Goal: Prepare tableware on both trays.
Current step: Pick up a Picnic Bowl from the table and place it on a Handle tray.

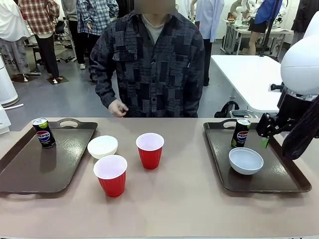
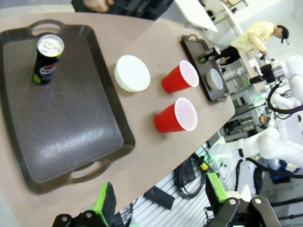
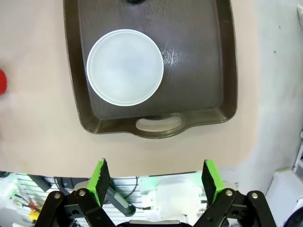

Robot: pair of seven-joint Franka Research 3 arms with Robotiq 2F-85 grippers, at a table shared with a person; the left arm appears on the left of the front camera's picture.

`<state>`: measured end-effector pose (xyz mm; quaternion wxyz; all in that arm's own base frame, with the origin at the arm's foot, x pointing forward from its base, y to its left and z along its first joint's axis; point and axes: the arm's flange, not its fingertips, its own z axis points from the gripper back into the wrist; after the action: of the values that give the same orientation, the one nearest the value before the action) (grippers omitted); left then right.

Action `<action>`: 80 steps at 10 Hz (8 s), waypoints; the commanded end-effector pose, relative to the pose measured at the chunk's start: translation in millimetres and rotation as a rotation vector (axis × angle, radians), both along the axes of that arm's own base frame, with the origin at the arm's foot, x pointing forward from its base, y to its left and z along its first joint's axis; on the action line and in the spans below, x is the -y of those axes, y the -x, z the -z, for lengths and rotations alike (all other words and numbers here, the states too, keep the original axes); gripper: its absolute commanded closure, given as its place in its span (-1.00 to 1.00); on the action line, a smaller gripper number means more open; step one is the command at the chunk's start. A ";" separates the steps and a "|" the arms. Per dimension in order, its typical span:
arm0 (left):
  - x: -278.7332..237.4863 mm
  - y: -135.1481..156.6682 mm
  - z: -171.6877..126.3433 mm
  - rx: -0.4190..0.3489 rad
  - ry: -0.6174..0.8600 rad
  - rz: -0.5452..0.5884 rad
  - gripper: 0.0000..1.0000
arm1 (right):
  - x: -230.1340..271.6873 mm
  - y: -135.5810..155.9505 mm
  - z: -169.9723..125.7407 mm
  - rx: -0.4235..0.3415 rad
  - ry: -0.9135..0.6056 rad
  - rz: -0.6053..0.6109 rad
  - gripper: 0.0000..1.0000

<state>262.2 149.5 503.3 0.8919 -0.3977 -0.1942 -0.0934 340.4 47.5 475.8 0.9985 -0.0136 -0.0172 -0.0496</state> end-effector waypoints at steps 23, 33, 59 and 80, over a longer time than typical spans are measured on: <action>219.3 -89.0 -52.1 -0.155 -0.729 -0.043 -1.00 | 254.9 30.1 -11.4 0.103 -0.829 -0.028 -1.00; 169.3 8.8 -46.1 -0.087 -0.638 0.101 -1.00 | 252.4 35.1 -7.1 0.088 -0.791 -0.008 -1.00; 321.6 -156.5 19.3 -0.082 -0.769 -0.137 -1.00 | 252.4 35.1 -7.1 0.088 -0.791 -0.008 -1.00; 343.7 -225.7 166.5 -0.197 -0.893 -0.125 0.57 | 252.4 35.1 -7.1 0.088 -0.791 -0.008 -1.00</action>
<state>483.4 -187.6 335.2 0.9935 0.0148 -0.0616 -0.0948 305.1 -205.2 482.0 0.9277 0.3686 -0.0363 -0.0460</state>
